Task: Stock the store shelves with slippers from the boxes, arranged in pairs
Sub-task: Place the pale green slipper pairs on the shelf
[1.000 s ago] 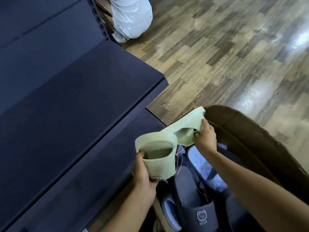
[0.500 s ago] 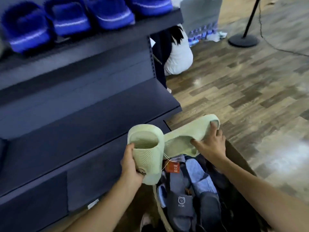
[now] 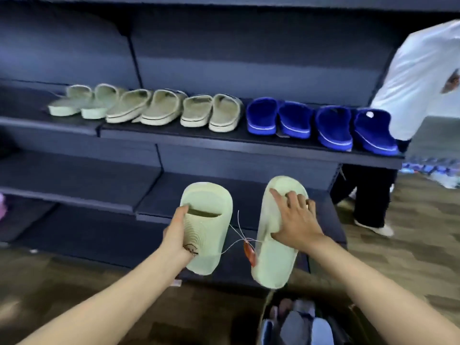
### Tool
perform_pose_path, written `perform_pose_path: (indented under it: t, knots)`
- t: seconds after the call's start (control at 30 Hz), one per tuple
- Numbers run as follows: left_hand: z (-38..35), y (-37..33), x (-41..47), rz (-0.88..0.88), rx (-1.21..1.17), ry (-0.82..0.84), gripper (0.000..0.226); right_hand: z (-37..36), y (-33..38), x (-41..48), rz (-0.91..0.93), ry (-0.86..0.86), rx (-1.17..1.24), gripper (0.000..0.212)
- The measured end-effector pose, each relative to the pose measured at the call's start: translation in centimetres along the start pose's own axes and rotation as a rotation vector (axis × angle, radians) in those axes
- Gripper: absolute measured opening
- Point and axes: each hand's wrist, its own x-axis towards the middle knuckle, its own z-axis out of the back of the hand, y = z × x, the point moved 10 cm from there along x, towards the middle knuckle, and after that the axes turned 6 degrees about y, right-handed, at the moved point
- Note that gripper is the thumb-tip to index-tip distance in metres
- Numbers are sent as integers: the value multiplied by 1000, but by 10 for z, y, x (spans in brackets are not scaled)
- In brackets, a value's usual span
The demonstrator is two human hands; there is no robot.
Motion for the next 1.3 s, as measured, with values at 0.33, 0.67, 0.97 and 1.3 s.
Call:
perform_pose_path:
  t: [0.33,0.67,0.97,1.3]
  knots:
    - [148,-201,-18,-147,-236,-166,74,70,315,69,498,-6,69,109]
    - [259,-399,7,-418,-409,-128,53,133,515,168,653,-92,52,90]
    - [250,-524,55,-651,-422,-139,53,171,570,285,669,-118,155,79]
    - [212,-620,78,-935,-149,-231,20,209,610,408,737,-102,278,75]
